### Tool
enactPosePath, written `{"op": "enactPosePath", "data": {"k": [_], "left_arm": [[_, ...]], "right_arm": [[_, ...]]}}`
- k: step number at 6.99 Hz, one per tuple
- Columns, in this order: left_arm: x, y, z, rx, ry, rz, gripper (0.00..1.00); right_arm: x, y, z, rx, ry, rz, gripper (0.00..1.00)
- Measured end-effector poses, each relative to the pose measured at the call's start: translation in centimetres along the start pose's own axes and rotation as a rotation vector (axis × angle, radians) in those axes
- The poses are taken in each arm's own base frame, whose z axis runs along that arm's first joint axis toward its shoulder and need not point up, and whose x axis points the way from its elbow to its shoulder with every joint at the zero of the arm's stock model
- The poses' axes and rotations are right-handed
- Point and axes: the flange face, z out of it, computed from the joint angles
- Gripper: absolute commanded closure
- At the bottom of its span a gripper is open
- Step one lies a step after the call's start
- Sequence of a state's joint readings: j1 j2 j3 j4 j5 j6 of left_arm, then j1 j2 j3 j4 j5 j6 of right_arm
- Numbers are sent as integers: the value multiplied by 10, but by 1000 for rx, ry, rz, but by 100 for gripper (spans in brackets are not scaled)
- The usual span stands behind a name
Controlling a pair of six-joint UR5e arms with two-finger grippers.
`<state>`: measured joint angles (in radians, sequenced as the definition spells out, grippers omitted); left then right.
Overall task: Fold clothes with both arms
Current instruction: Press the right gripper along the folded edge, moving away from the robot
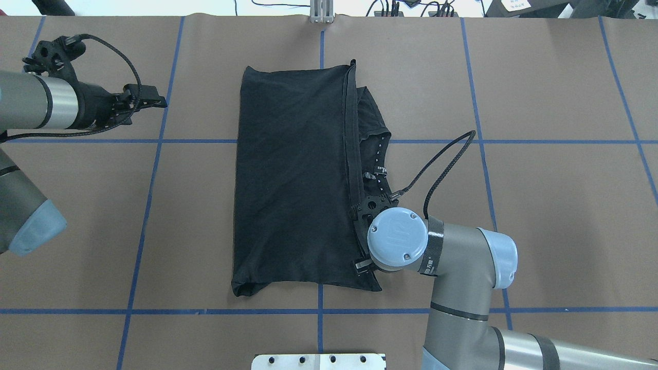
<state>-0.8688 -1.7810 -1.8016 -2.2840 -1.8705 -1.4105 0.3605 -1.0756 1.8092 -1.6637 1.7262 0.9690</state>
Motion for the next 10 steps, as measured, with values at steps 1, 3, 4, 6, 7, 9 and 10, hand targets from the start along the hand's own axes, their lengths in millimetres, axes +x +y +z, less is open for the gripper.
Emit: {"op": "enactPosePath", "data": {"k": [1,3,4,6,7,9,10], "left_arm": [[0,0,0,0,1,0,0],[2,1,0,-1,4,2,0],[2,1,0,-1,5,2,0],[1,2,1,-2,3,3,0],[0,2,2,-3,2,4,0],[0,2,3,-4,2,6,0],[1,2,4,-5,3,7,0]], "right_arm": [[12,-9,-2,-6,-2,16,0],[28,-18,-5,-9,-3,35,0],[26,-22,-13,-1,-21,37,0],[8,-36,-36,34,-61,33,0],[-7,-48,-41,47,-66,31,0],[-30,-72,-24,45,-25,37,0],[-31,-75,-18,40,-12,39,0]]}}
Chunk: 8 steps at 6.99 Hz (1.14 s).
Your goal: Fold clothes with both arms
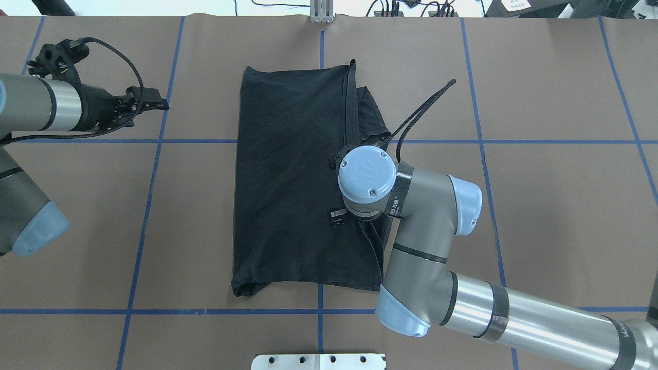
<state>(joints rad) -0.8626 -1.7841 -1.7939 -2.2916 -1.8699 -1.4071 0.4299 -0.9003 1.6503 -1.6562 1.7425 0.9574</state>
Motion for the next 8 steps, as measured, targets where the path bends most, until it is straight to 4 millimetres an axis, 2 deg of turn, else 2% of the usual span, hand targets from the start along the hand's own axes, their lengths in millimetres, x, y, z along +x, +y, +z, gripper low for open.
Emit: {"op": "enactPosePath", "data": {"k": [3,6,8], "left_arm": [[3,0,0,-1,5,-1,0],[7,0,0,-1,11,0,0],[10,0,0,-2,15,-12,0]], "right_arm": [[17,7,20,-28,32,-16,0],[32,4,22,-35,37,-27,0],[54,1,29,-46,52,-37,0]]}}
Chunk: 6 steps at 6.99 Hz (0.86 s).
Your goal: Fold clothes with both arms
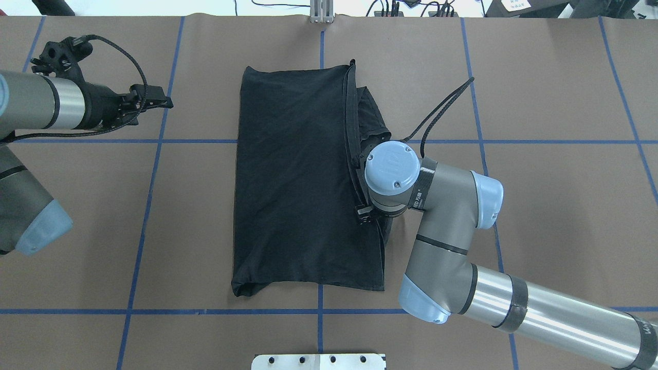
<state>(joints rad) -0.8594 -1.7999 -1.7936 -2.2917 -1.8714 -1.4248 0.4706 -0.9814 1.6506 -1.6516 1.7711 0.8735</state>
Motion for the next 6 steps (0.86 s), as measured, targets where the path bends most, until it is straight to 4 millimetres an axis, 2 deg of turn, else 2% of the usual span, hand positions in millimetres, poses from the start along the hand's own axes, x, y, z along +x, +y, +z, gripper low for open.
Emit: {"op": "enactPosePath", "data": {"k": [3,5,6], "left_arm": [[5,0,2,-1,6,-18,0],[5,0,3,-1,4,-18,0],[3,0,6,-1,1,-19,0]], "right_arm": [[39,-6,0,0,14,-13,0],[45,-19,-17,6,-20,-7,0],[39,-34,-31,25,-35,-1,0]]}}
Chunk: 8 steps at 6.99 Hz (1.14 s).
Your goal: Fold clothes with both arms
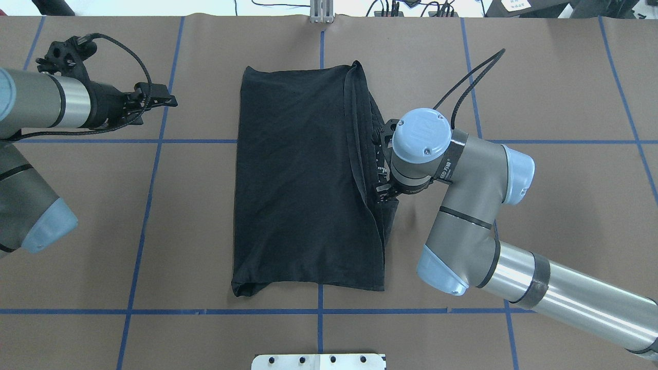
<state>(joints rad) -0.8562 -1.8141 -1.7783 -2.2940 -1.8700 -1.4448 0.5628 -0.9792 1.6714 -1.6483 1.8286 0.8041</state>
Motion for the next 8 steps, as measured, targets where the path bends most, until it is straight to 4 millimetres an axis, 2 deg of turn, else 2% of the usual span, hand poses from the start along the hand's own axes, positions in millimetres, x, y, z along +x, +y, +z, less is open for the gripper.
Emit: {"op": "enactPosePath", "data": {"k": [1,3,6,8], "left_arm": [[-1,0,2,0,-2,1,0],[-1,0,2,0,0,2,0],[1,-1,2,0,3,4,0],[3,-1,2,0,6,2,0]], "right_arm": [[-13,-17,-6,14,-6,3,0],[-36,-41,11,38,-24,-10,0],[-49,-35,32,33,-37,-32,0],[-42,-32,38,21,-30,-30,0]]}}
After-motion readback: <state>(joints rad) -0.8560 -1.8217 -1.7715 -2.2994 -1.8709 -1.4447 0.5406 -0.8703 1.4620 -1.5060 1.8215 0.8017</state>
